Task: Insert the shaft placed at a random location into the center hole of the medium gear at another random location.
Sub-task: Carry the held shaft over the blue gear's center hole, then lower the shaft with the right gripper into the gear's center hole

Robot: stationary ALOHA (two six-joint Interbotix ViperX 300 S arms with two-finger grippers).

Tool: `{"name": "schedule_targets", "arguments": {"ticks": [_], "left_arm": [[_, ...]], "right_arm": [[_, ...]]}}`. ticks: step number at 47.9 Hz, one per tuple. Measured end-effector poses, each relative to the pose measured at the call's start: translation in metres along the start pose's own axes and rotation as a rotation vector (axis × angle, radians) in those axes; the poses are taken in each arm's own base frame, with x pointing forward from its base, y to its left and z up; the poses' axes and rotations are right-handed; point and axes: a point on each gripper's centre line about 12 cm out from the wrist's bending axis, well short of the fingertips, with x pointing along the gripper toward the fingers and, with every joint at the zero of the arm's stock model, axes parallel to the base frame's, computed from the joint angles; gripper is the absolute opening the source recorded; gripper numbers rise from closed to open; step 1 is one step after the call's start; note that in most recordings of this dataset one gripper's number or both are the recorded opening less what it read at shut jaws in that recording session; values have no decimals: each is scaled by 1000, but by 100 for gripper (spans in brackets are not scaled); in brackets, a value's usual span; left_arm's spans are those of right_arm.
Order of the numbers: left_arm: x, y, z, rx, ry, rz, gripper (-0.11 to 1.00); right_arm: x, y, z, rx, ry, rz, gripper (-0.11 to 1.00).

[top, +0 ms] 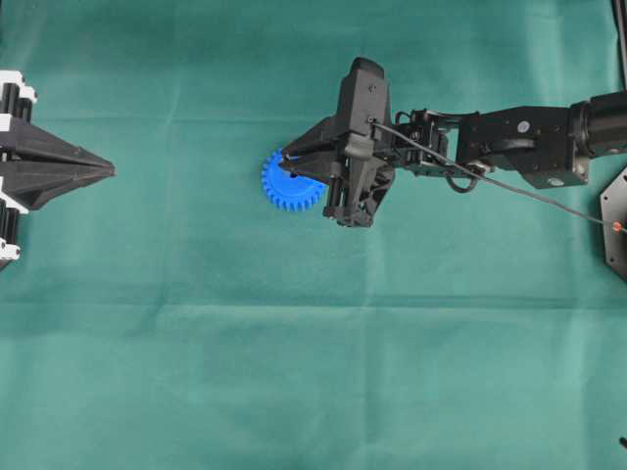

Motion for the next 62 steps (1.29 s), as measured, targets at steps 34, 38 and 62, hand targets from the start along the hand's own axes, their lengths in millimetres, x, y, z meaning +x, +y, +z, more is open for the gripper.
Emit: {"name": "schedule_targets", "arguments": {"ticks": [34, 38, 62], "left_arm": [[0, 0, 0, -2, 0, 0, 0], [0, 0, 0, -3, 0, 0, 0], [0, 0, 0, -2, 0, 0, 0]], "right_arm": [[12, -4, -17, 3, 33, -10, 13], [12, -5, -17, 3, 30, -11, 13], [6, -9, -13, 7, 11, -20, 13]]}}
